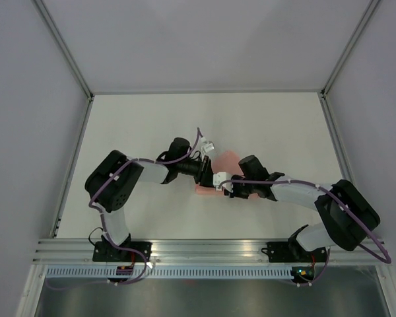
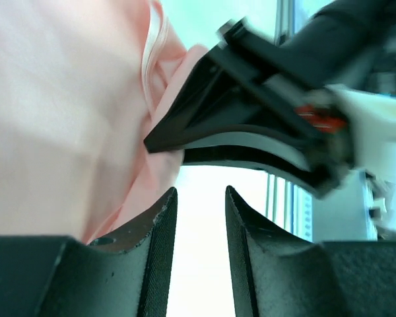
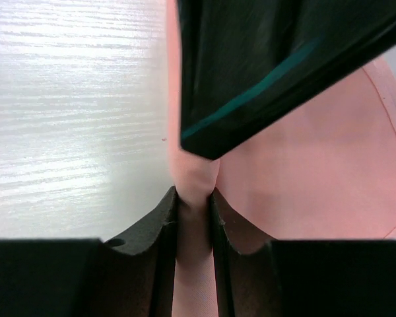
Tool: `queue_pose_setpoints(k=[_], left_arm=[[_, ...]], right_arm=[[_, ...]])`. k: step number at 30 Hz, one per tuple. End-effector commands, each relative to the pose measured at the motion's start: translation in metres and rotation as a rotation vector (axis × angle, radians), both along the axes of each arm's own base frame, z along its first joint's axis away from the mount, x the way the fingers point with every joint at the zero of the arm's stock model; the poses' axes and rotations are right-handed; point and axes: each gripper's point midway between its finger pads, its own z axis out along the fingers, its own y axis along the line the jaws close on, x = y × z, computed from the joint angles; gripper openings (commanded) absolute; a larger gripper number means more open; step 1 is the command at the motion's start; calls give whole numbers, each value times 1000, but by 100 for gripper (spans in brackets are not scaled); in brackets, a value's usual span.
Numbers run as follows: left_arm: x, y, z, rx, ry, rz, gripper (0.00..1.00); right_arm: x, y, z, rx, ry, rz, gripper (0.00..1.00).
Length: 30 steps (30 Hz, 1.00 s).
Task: Fold the napkin, place the utensils inside, and roll it up
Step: Roll the napkin at the center of the board.
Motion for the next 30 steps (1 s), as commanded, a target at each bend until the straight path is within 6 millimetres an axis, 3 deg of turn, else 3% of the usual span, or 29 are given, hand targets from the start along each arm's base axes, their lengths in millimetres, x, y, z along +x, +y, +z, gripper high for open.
queue_pose_setpoints(k=[1, 5, 7, 8, 10, 11, 15, 18, 19, 24, 29, 30], left_arm=[[22, 2, 70, -169, -119, 95, 40], [52, 11, 101, -205, -277, 294, 40], [54, 22, 111, -217, -347, 375, 39], [68, 30, 120, -236, -418, 478, 38], [67, 51, 117, -232, -473, 588, 37], [79, 64, 126, -253, -532, 700, 38], [70, 86, 116, -232, -627, 774, 38], [57, 82, 105, -143, -729, 770, 38], [44, 72, 102, -140, -751, 734, 38], [28, 61, 96, -46, -929, 710, 38], [1, 22, 69, 73, -1055, 500, 40], [-1, 12, 73, 74, -1080, 474, 40]], right_arm=[[-22, -29, -27, -128, 153, -6, 1], [-23, -27, -21, -97, 228, 6, 0], [-26, -25, -18, -88, 277, 20, 0], [-26, -26, -17, -83, 293, 23, 0], [-30, -24, -15, -70, 352, 32, 1], [-29, -25, -15, -66, 371, 29, 0], [-38, -27, -12, -58, 492, 66, 0], [-36, -27, -8, -35, 584, 65, 0], [-30, -25, -7, -27, 594, 78, 0], [-25, -33, -5, -21, 704, 70, 1], [-17, -36, -10, -33, 722, 50, 0], [-16, -37, -11, -34, 725, 49, 1]])
